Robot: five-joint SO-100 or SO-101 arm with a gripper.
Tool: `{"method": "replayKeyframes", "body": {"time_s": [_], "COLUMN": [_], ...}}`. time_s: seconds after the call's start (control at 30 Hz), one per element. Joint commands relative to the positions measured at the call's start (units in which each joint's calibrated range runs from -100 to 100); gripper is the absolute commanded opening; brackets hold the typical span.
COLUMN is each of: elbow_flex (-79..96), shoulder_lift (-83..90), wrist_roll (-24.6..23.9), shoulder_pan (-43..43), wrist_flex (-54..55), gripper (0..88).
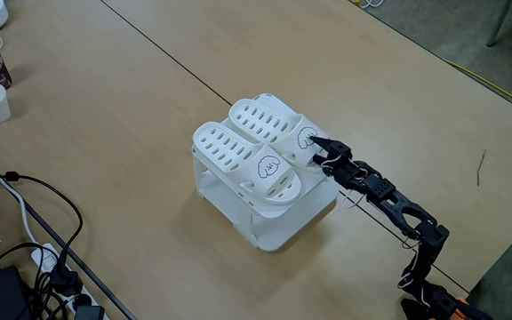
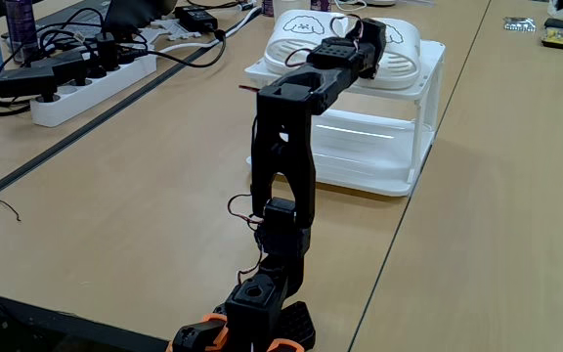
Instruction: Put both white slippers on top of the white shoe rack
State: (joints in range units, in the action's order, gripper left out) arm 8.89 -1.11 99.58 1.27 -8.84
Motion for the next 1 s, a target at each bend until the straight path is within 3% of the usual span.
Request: {"method": "replayKeyframes", "body": {"time_s": [0.0, 0.43, 0.5, 0.6, 0.63, 0.7, 0.97], "elbow_flex": [-0.82, 19.93, 25.25, 34.18, 37.34, 45.37, 84.52], "shoulder_lift": [3.6, 30.27, 36.07, 43.9, 46.17, 50.21, 59.38], "wrist_roll": [0.42, 0.42, 0.42, 0.42, 0.42, 0.42, 0.42], "shoulder_pan": [-0.29, -5.22, -8.18, -11.55, -12.21, -12.29, -6.7], "wrist_flex": [0.21, 0.3, 0.64, 0.99, 1.85, 8.32, 55.26], "gripper": [23.7, 23.3, 18.0, 0.0, 1.5, 0.5, 0.8]}}
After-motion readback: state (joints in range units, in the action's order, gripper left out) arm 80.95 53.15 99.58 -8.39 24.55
